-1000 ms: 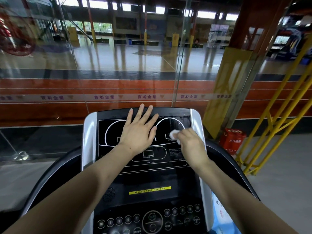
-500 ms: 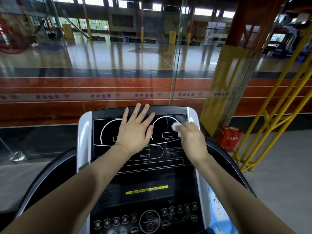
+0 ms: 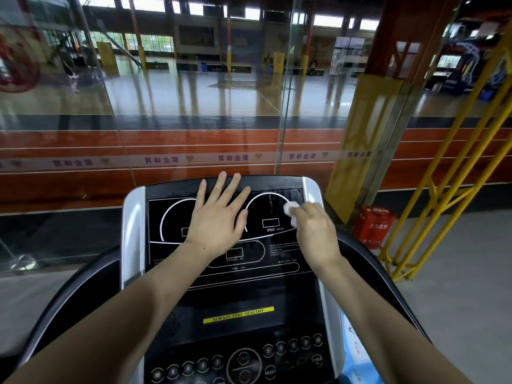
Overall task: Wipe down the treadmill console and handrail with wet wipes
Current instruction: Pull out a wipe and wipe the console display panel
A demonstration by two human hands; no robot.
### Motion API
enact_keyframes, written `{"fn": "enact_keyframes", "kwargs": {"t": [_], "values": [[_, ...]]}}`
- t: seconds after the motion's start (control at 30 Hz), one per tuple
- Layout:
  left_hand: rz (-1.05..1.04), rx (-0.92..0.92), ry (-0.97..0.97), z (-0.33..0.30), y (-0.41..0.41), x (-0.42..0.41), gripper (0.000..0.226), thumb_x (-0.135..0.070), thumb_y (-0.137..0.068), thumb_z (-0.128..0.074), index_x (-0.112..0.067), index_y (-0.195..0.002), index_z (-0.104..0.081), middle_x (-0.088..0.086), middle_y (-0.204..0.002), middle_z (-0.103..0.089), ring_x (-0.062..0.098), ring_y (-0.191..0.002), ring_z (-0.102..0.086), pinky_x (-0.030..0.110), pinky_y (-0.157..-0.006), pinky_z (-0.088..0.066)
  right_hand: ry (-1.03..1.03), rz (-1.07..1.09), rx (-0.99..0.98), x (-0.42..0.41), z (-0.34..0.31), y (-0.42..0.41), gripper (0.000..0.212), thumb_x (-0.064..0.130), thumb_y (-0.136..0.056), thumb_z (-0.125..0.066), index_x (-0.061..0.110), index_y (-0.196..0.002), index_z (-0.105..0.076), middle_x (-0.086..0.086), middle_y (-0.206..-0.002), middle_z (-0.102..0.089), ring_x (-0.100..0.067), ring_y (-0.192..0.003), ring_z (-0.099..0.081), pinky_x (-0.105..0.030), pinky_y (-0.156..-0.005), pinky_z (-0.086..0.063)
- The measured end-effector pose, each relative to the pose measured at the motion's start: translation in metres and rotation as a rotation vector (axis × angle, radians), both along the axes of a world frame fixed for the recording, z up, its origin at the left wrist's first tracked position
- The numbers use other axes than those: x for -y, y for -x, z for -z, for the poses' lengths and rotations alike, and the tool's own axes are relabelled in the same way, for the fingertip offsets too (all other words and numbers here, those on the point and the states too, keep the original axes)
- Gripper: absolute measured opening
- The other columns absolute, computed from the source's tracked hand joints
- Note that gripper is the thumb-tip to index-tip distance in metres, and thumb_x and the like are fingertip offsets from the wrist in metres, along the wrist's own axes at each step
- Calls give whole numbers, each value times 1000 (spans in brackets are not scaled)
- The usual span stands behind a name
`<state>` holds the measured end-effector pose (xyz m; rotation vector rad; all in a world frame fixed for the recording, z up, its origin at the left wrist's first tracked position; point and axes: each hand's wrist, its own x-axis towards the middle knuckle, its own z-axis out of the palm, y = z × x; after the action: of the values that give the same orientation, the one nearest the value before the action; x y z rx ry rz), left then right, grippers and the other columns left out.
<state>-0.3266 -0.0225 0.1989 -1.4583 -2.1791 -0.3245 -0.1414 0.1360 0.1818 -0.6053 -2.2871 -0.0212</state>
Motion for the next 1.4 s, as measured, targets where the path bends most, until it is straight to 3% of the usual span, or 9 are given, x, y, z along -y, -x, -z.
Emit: {"fn": "enact_keyframes", "kwargs": {"t": [0.13, 0.33, 0.57, 0.7, 0.87, 0.93, 1.1, 1.23, 1.4], "values": [[-3, 6, 7, 0, -1, 1, 59, -48, -107, -21, -29, -161, -34, 1, -174, -14, 28, -162, 0, 59, -129, -3, 61, 108, -68, -5, -22, 24, 44, -21, -65, -61, 18, -84, -67, -5, -76, -45, -31, -74, -48, -36, -56, -39], [19, 51, 11, -6, 1, 9, 63, -41, -101, -22, -26, -162, -33, 0, -175, -13, 21, -162, 0, 53, -130, -3, 115, 154, -119, 8, -7, 24, 28, -9, -84, -60, 8, -102, -73, -11, -81, -56, -34, -78, -54, -41, -66, -48], [-2, 44, -18, -6, 19, 30, 69, -35, -94, -26, -20, -161, -36, -1, -173, -18, 18, -162, -7, 50, -131, -8, 179, -81, -121, 59, -11, 73, 22, -3, -83, -68, 8, -102, -71, -8, -84, -50, -32, -80, -53, -37, -64, -47], [8, 30, 3, -4, 21, 33, 70, -34, -94, -28, -19, -162, -33, -1, -174, -15, 19, -162, -5, 51, -131, -9, 206, 40, -101, 26, -3, 44, 25, 8, -100, -50, 10, -114, -70, -14, -108, -59, -32, -97, -56, -45, -82, -51], [8, 52, 0, -6, 19, 33, 71, -35, -93, -26, -18, -162, -34, -2, -173, -17, 18, -161, -7, 50, -131, -8, 124, 164, -181, 3, -9, 24, 13, -9, -87, -63, 3, -83, -64, -6, -72, -41, -24, -67, -40, -34, -55, -32], [13, 57, 7, -7, 20, 34, 71, -35, -93, -25, -17, -162, -34, -2, -173, -16, 17, -161, -7, 49, -131, -8, 180, 182, -213, 6, -9, 25, 17, -16, -81, -65, -2, -89, -69, -12, -69, -44, -31, -62, -45, -39, -49, -42], [29, 70, 15, -9, 24, 36, 71, -35, -94, -25, -16, -161, -36, -1, -173, -17, 16, -161, -8, 47, -131, -9, 257, 115, -174, 39, -10, 58, 17, 2, -94, -55, 7, -104, -68, -15, -101, -58, -33, -92, -57, -35, -77, -47], [28, 65, 23, -8, 26, 38, 71, -35, -94, -23, -14, -161, -35, 1, -174, -17, 17, -161, -7, 46, -131, -8, 212, -76, -159, 70, -6, 89, 18, 1, -87, -69, 7, -104, -70, -11, -90, -57, -31, -84, -56, -42, -69, -54], [9, 69, 28, -9, 25, 44, 71, -36, -95, -20, -14, -161, -36, 1, -174, -16, 17, -161, -5, 46, -131, -8, 211, 34, -126, 21, 0, 41, 24, 6, -98, -49, 10, -110, -70, -7, -104, -55, -24, -93, -51, -32, -80, -44]]}}
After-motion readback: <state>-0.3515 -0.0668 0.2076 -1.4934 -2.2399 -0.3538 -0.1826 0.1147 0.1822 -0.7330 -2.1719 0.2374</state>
